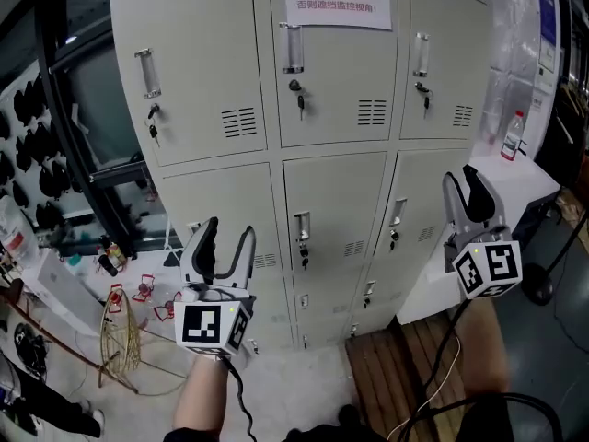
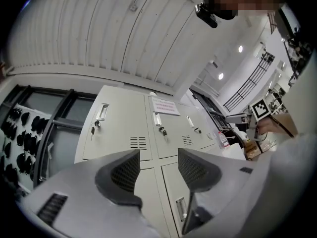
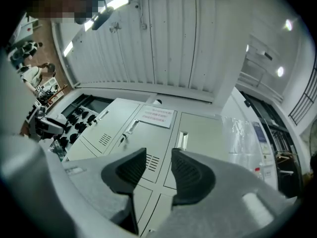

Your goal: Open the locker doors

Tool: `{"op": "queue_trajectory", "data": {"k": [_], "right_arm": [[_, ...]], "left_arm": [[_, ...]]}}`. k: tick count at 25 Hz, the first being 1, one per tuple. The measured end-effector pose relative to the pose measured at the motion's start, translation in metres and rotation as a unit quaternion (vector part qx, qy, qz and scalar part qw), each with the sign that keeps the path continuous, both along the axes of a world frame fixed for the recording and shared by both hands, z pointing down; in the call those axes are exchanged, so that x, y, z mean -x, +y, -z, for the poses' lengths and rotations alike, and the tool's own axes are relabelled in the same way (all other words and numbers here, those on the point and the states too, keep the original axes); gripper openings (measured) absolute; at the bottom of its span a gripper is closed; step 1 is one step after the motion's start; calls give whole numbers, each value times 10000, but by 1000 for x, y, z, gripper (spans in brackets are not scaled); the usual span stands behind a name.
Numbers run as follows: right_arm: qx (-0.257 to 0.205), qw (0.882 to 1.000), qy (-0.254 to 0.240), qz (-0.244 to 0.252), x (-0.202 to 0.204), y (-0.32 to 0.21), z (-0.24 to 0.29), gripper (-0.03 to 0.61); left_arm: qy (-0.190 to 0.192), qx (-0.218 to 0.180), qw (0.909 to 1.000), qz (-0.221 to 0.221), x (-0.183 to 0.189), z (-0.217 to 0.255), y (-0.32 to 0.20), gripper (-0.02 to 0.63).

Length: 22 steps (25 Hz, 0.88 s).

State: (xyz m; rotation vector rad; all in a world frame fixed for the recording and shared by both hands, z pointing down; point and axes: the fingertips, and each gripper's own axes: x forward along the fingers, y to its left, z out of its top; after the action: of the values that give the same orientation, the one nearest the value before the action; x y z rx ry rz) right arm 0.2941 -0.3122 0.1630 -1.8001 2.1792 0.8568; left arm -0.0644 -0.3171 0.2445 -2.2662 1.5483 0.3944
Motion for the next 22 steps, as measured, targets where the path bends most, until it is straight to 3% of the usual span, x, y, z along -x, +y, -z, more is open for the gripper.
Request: {"op": "queue_trajectory", "data": {"k": [6, 13, 18, 22], "right_arm": [[-135, 9993, 150, 318, -14, -83, 47, 158], [160, 9970, -196, 736, -25, -182, 102, 158], [332, 9975, -253, 569, -30, -222, 128, 158], [638, 9965, -160, 512, -26, -241, 132, 159]], "left_arm": [[-26, 88, 9977, 673, 12, -4, -18, 238], [-61, 102, 9882, 1530, 43, -8, -9, 238], [-45, 157, 9764, 2155, 83, -17, 8, 238], [-23, 184, 9718, 2352, 97, -20, 15, 238]]}}
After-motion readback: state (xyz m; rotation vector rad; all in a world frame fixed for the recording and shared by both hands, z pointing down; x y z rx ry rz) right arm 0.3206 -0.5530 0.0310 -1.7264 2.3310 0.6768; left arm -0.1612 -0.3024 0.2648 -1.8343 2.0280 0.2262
